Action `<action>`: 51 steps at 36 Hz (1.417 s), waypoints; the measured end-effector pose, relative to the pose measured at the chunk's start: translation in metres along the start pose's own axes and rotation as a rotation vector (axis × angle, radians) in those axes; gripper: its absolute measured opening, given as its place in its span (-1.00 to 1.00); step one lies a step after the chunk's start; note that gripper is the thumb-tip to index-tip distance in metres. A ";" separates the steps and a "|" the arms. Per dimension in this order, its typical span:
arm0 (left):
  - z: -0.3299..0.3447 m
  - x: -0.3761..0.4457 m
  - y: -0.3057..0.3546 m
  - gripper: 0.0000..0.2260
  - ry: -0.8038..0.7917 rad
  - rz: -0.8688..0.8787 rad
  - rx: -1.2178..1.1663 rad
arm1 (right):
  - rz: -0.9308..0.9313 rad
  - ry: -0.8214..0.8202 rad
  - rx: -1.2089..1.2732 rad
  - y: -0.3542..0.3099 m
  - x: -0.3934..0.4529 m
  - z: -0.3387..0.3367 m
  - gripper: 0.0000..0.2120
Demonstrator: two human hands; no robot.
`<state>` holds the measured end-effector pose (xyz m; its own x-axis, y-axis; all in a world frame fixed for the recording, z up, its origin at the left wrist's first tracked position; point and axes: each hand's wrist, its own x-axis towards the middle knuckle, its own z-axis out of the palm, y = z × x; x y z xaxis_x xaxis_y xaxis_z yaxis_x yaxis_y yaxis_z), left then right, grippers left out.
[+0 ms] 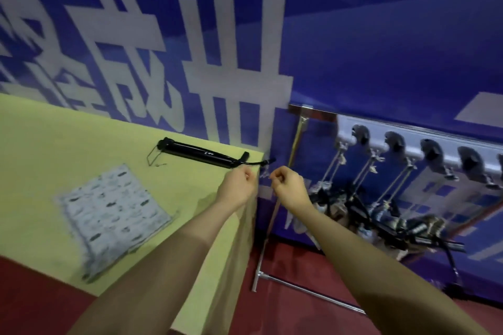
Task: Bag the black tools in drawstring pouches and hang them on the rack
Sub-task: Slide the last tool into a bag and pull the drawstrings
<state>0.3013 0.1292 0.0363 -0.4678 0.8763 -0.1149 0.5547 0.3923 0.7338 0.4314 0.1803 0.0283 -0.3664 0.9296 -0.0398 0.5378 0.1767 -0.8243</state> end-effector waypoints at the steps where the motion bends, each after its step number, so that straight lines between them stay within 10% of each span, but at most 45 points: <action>1: -0.011 0.004 -0.013 -0.89 0.003 -0.020 0.000 | -0.005 -0.010 -0.004 -0.007 0.003 0.015 -0.86; 13: -0.114 0.010 -0.161 -0.83 -0.017 -0.233 -0.038 | -0.053 -0.254 -0.019 -0.053 0.009 0.189 -0.83; 24: -0.130 0.016 -0.227 -0.90 -0.097 -0.303 -0.024 | -0.217 -0.573 -0.524 -0.052 0.004 0.268 -0.67; 31: -0.117 0.016 -0.243 -0.57 -0.310 -0.267 0.266 | -0.243 -0.518 -0.553 -0.042 0.012 0.276 -0.77; 40: -0.125 0.019 -0.247 -0.93 -0.228 -0.155 0.289 | -0.165 -0.442 -0.244 -0.052 0.028 0.272 -0.86; 51: -0.154 0.024 -0.236 -0.79 -0.120 0.020 0.051 | -0.393 -0.283 -0.131 -0.080 0.062 0.280 -0.86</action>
<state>0.0535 0.0151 -0.0366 -0.3718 0.9103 -0.1820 0.5989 0.3851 0.7022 0.1530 0.1331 -0.0665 -0.7422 0.6637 0.0933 0.4020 0.5522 -0.7304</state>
